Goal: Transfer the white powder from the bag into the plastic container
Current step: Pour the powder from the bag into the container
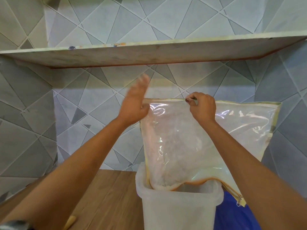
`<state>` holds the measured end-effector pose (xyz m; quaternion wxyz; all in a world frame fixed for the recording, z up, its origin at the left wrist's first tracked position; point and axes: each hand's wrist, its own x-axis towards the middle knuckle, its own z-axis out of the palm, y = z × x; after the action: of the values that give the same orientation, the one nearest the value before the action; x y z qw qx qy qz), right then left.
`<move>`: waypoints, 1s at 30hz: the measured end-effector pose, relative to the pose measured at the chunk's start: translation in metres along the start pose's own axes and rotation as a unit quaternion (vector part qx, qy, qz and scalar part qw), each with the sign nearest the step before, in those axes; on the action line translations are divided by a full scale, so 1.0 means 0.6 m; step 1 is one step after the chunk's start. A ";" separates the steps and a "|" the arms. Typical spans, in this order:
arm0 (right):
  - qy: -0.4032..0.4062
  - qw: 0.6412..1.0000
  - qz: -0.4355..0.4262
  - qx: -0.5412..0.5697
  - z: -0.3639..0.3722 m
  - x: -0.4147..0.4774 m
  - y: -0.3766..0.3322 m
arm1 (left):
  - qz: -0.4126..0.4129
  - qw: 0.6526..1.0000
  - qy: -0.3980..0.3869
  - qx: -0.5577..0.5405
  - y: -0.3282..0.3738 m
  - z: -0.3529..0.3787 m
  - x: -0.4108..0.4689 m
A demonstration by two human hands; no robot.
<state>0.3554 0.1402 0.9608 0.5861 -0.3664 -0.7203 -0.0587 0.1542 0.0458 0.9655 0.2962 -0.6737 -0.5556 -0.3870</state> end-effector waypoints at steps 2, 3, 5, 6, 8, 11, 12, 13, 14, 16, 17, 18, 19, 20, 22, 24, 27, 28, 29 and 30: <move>0.007 1.000 0.009 -0.001 0.003 -0.001 0.002 | -0.018 0.990 -0.139 -0.005 -0.003 0.010 -0.004; 0.012 1.000 0.016 0.000 0.004 -0.003 0.003 | -0.041 0.995 -0.087 -0.020 -0.009 0.015 -0.004; 0.024 0.999 0.029 0.000 0.006 -0.006 0.005 | -0.078 0.988 0.127 -0.031 -0.010 0.015 -0.010; 0.026 0.999 0.030 -0.001 0.006 -0.006 0.005 | -0.086 0.984 0.153 -0.026 -0.011 0.018 -0.011; 0.025 0.999 0.023 0.004 0.004 -0.004 0.005 | -0.039 0.999 0.007 -0.020 -0.017 0.031 -0.014; 0.032 0.999 0.019 0.016 0.002 -0.002 0.006 | -0.061 0.997 -0.030 -0.026 -0.024 0.045 -0.016; 0.036 0.999 0.020 0.021 0.002 -0.003 0.007 | -0.087 0.993 0.071 -0.034 -0.021 0.041 -0.015; 0.040 0.999 0.017 0.025 0.002 -0.002 0.008 | -0.112 0.983 0.144 -0.032 -0.018 0.038 -0.009; 0.041 0.999 0.012 0.028 0.001 0.000 0.009 | -0.115 0.981 0.152 -0.037 -0.019 0.039 -0.003; 0.035 0.999 0.007 0.029 0.001 0.002 0.009 | -0.067 0.997 -0.020 -0.043 -0.025 0.045 0.007; 0.033 0.999 0.006 0.026 0.003 0.003 0.010 | -0.056 0.992 -0.107 -0.030 -0.022 0.044 0.007; 0.034 0.999 0.004 0.023 0.004 0.003 0.012 | -0.062 0.990 -0.119 -0.037 -0.024 0.043 0.008; 0.038 0.999 0.006 0.022 0.005 0.001 0.014 | -0.072 0.995 -0.048 -0.054 -0.029 0.044 0.011; 0.045 0.999 0.010 0.026 0.006 -0.001 0.016 | -0.090 0.992 0.061 -0.056 -0.025 0.037 0.012; 0.052 0.998 0.014 0.032 0.006 -0.001 0.017 | -0.101 0.988 0.115 -0.031 -0.021 0.032 0.017; 0.046 0.999 0.008 0.025 0.007 0.002 0.014 | -0.046 0.996 -0.078 -0.006 -0.024 0.040 0.018; 0.050 0.999 0.006 0.016 0.009 0.001 0.012 | -0.066 0.996 -0.064 -0.018 -0.025 0.041 0.016; 0.057 0.998 0.012 0.017 0.009 -0.001 0.013 | -0.081 0.995 0.054 -0.018 -0.021 0.036 0.015; 0.062 0.998 0.016 0.017 0.009 -0.001 0.014 | -0.086 0.989 0.122 -0.007 -0.020 0.034 0.015; 0.063 0.998 0.018 0.016 0.010 0.000 0.014 | -0.065 0.992 0.107 -0.005 -0.018 0.033 0.014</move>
<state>0.3556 0.1495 0.9557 0.6373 -0.3653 -0.6759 -0.0597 0.1485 0.0691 0.9620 0.3245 -0.5929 -0.5611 -0.4779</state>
